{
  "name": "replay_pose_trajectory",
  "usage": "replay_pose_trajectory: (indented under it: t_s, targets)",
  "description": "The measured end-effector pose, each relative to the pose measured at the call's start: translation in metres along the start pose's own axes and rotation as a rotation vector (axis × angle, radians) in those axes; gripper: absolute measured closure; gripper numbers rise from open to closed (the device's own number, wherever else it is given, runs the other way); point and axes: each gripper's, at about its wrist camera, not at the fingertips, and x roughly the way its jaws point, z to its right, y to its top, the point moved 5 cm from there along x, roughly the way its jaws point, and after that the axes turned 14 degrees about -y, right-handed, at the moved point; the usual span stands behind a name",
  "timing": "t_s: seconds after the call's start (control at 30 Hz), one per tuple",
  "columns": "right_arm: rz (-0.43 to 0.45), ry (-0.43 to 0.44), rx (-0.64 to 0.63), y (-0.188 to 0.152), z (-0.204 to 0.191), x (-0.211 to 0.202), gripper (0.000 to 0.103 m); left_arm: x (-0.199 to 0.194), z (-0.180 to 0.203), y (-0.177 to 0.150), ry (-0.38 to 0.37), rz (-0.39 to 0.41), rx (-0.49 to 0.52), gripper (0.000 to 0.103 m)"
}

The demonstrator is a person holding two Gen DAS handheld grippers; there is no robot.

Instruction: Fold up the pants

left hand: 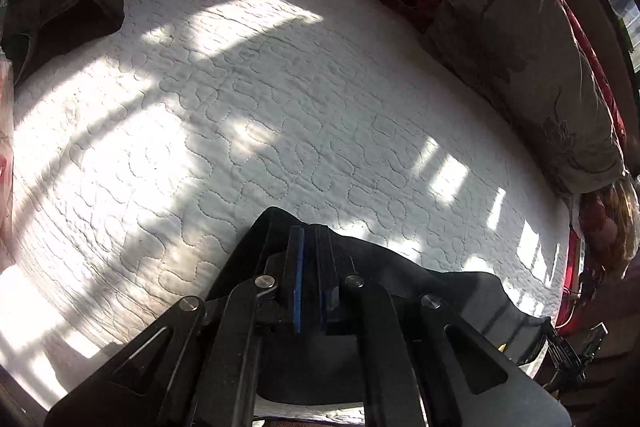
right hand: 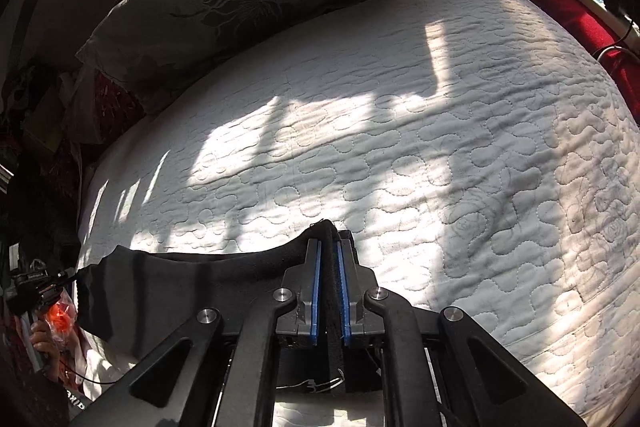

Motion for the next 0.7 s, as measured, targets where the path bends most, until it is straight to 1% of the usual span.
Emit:
replay_pose_trajectory:
  t_s: [0.03, 0.1, 0.17, 0.2, 0.23, 0.27, 0.3, 0.37, 0.4, 0.43, 0.47, 0.5, 0.53, 0.57, 0.63, 0.7]
  targets:
    - [0.0, -0.002, 0.011, 0.002, 0.002, 0.001, 0.096, 0.004, -0.007, 0.0, 0.016, -0.013, -0.012, 0.1]
    - [-0.03, -0.036, 0.003, -0.002, 0.005, 0.014, 0.096, 0.01, -0.019, -0.002, 0.053, -0.031, -0.035, 0.1]
    - [-0.061, -0.056, 0.011, -0.009, 0.008, 0.028, 0.095, 0.006, -0.029, -0.004, 0.031, -0.029, -0.068, 0.1]
    - [-0.068, -0.054, 0.022, -0.012, 0.01, 0.032, 0.092, 0.002, -0.033, -0.004, 0.02, -0.023, -0.084, 0.1]
    - [-0.064, -0.052, 0.039, -0.013, 0.013, 0.032, 0.087, -0.002, -0.035, -0.004, 0.007, -0.019, -0.09, 0.1]
    - [-0.063, -0.053, 0.063, -0.013, 0.016, 0.031, 0.079, -0.008, -0.037, -0.005, 0.005, -0.013, -0.096, 0.1]
    - [-0.069, -0.051, 0.079, -0.013, 0.018, 0.03, 0.076, -0.011, -0.039, -0.006, 0.001, -0.013, -0.099, 0.1]
    - [-0.067, -0.063, 0.095, -0.012, 0.023, 0.024, 0.074, -0.019, -0.041, -0.011, -0.035, -0.029, -0.112, 0.098]
    - [-0.051, -0.083, 0.096, -0.011, 0.025, 0.019, 0.074, -0.022, -0.043, -0.014, -0.063, -0.037, -0.127, 0.097]
    - [-0.032, -0.097, 0.094, -0.01, 0.025, 0.013, 0.074, -0.024, -0.045, -0.017, -0.092, -0.043, -0.142, 0.091]
    - [-0.016, -0.097, 0.087, -0.009, 0.023, 0.006, 0.074, -0.027, -0.047, -0.022, -0.12, -0.049, -0.16, 0.083]
    - [-0.002, -0.091, 0.075, -0.009, 0.018, -0.001, 0.074, -0.029, -0.047, -0.027, -0.154, -0.048, -0.173, 0.078]
    - [0.007, -0.088, 0.063, -0.009, 0.013, -0.005, 0.074, -0.032, -0.047, -0.033, -0.183, -0.049, -0.181, 0.066]
    - [0.016, -0.082, 0.045, -0.01, 0.005, -0.01, 0.074, -0.032, -0.047, -0.04, -0.193, -0.051, -0.185, 0.057]
    - [0.023, -0.065, 0.0, -0.015, -0.014, -0.016, 0.072, -0.032, -0.045, -0.053, -0.202, -0.063, -0.175, 0.054]
    - [0.019, -0.045, -0.056, -0.022, -0.038, -0.019, 0.07, -0.031, -0.045, -0.07, -0.232, -0.081, -0.182, 0.054]
